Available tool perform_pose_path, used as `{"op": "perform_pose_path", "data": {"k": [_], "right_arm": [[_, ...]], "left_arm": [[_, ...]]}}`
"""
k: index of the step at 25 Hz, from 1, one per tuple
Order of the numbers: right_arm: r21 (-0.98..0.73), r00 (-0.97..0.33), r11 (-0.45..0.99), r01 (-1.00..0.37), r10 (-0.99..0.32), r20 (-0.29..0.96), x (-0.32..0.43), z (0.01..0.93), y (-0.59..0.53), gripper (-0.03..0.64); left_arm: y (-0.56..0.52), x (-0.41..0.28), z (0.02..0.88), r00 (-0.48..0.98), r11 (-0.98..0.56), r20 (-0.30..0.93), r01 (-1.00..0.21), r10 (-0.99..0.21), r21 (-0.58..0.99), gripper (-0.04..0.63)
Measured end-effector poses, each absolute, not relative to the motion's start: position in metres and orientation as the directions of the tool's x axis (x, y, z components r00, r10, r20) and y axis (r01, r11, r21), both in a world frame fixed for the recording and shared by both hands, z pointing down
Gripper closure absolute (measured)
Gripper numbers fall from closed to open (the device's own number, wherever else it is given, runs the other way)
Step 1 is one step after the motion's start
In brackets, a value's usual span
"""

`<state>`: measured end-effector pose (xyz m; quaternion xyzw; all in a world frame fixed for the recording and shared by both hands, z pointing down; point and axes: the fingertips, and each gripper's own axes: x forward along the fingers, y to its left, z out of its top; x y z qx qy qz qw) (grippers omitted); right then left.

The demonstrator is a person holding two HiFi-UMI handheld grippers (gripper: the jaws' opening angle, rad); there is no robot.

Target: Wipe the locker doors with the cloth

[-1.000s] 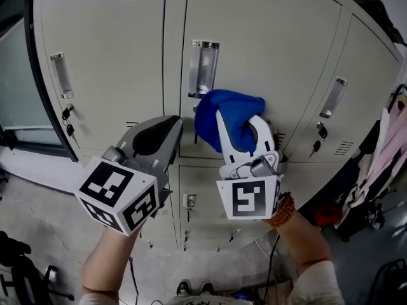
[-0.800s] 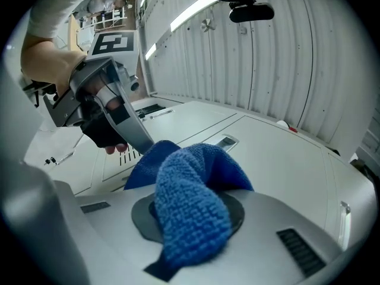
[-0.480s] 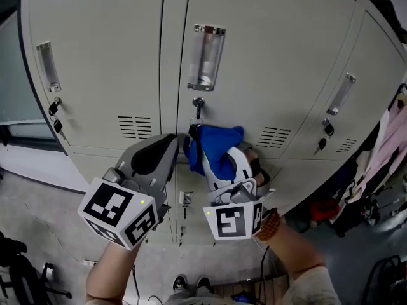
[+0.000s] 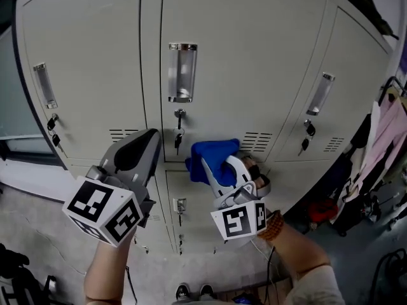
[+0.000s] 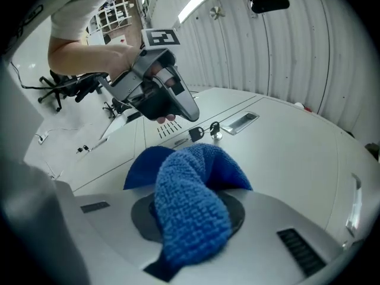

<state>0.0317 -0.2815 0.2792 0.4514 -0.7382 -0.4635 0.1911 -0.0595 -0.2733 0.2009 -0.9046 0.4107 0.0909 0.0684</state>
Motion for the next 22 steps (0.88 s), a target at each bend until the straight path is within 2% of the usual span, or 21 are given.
{"op": "perform_pose_path", "data": {"k": [8,15,22], "right_arm": [[0.881,-0.530,0.095,-0.463,-0.827,-0.189,0.029,0.172,-0.279,0.592],[0.877,-0.546,-0.017,-0.480,-0.777,-0.314,0.022,0.040,-0.278,0.594],[0.838,-0.531,-0.025,-0.545,-0.763,-0.368,0.026,-0.039,-0.276,0.593]], "left_arm": [[-0.262,-0.048,0.131,0.672,-0.674,-0.297,-0.730,-0.679,-0.113,0.594],[-0.237,-0.028,0.064,0.691,-0.658,-0.371,-0.716,-0.620,-0.235,0.594],[-0.221,-0.011,0.032,0.720,-0.669,-0.392,-0.687,-0.573,-0.282,0.594]]}}
